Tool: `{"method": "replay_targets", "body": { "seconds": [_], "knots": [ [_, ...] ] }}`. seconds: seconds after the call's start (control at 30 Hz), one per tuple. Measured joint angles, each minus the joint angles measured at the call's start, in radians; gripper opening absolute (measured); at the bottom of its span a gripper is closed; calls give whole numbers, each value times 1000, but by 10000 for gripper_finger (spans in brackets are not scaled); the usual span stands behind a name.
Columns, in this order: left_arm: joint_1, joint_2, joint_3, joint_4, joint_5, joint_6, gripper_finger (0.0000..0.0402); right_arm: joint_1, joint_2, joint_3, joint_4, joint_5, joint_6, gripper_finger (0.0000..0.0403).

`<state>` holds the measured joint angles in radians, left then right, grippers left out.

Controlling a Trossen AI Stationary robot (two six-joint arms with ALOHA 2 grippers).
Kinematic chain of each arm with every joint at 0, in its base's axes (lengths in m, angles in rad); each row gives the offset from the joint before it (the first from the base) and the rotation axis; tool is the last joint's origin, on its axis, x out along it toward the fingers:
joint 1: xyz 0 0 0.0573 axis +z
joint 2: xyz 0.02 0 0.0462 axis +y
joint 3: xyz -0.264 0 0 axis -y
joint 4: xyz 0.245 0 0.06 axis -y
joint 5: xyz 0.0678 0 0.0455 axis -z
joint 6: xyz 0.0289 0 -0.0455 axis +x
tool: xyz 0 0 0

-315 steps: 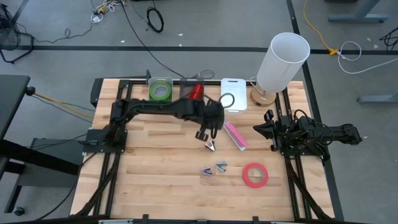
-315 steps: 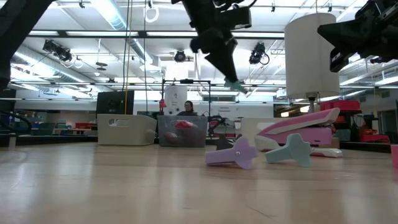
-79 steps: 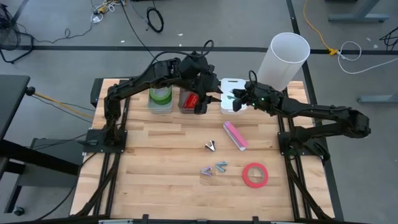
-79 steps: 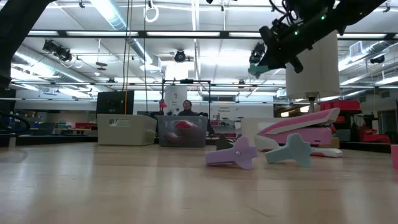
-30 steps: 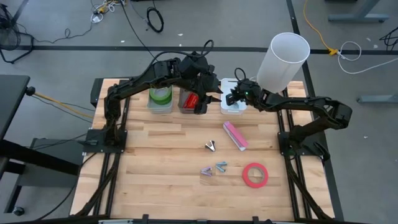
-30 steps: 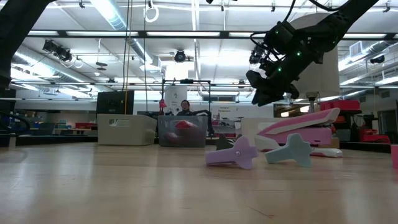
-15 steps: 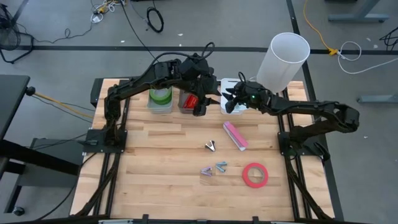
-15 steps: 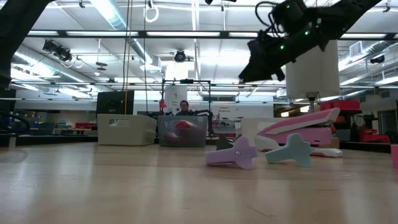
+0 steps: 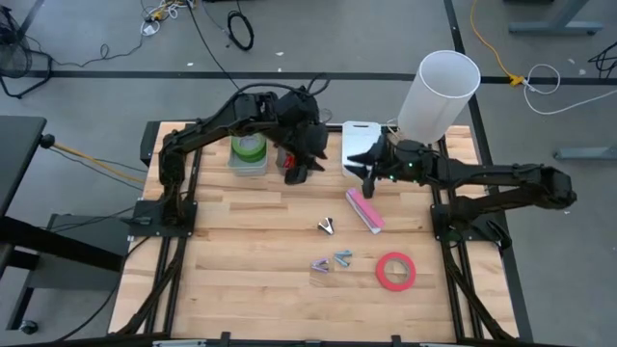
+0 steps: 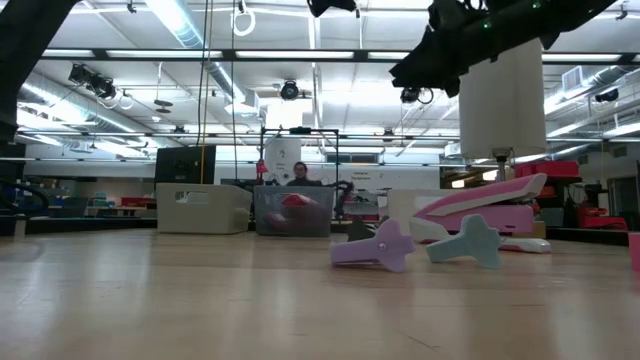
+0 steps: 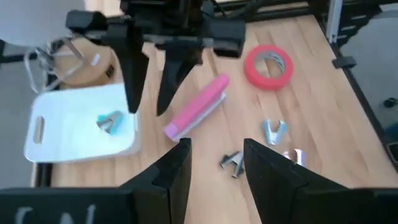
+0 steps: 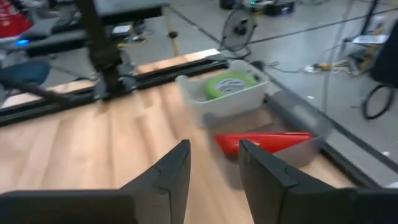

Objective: Pick and place Stapler, Stapler remover, tape
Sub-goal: Put the pink stapler into the black bin

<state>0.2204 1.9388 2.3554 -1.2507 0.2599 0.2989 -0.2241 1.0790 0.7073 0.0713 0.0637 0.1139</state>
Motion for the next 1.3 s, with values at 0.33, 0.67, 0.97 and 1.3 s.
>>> {"method": "replay_targets", "body": {
  "seconds": [0.33, 0.67, 0.97, 1.3],
  "knots": [
    [6, -33, 1, -62, 35, -8, 138, 119, 6, 0, -44, 68, -1, 135],
    [6, -96, -63, -63, 44, -46, 109, 177, 6, 0, -49, 129, 2, 135],
    [-11, -103, -268, 105, 121, -101, 89, 209, 6, 0, -51, 131, 4, 135],
    [-78, -103, -461, 297, 117, -163, 82, 260, 6, -1, -92, 131, 9, 135]
  ]
}}
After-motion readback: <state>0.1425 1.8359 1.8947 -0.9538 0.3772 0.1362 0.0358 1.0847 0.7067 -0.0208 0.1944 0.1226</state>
